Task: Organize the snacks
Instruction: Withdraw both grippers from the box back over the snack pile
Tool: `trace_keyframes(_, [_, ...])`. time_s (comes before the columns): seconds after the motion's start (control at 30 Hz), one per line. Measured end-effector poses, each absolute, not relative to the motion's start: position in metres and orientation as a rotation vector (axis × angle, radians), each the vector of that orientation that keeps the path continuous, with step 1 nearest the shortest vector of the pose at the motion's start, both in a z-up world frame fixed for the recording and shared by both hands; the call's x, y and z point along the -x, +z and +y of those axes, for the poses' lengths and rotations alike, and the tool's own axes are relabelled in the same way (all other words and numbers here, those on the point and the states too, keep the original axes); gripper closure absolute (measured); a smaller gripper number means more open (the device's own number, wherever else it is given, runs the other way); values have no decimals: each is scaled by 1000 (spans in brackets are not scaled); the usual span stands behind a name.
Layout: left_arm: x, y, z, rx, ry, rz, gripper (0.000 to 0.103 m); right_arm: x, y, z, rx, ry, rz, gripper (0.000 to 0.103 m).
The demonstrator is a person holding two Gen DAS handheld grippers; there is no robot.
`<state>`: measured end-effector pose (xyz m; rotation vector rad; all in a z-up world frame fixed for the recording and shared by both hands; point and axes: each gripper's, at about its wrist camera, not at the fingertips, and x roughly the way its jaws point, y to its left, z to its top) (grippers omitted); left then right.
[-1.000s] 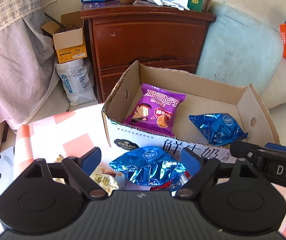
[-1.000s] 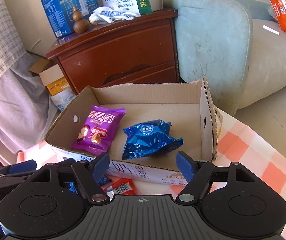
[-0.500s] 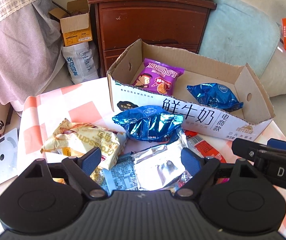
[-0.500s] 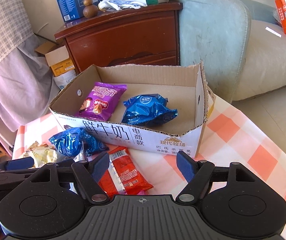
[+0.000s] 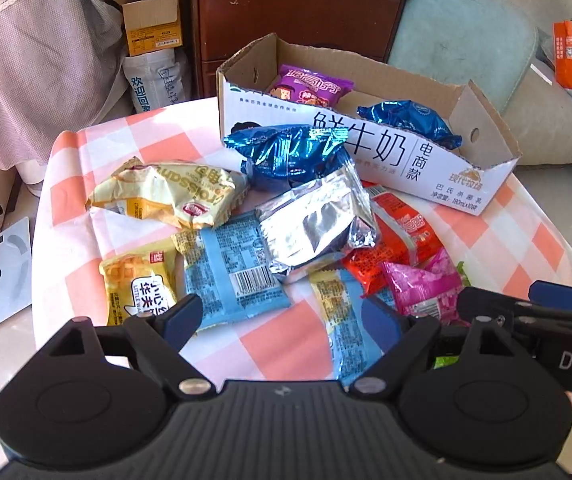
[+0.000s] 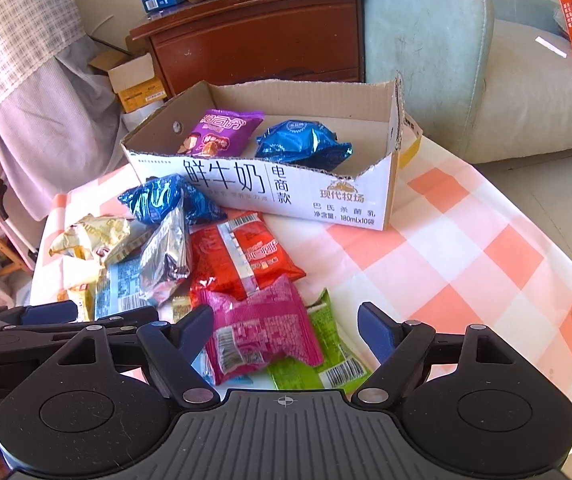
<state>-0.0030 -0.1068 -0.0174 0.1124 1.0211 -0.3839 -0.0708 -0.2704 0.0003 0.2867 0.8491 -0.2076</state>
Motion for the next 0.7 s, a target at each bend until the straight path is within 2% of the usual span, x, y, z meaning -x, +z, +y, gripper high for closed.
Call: trace_keyframes(0.7, [67,-57,-72,-166,-387,1112,16,157,-54,-249,-295,-170,991,22])
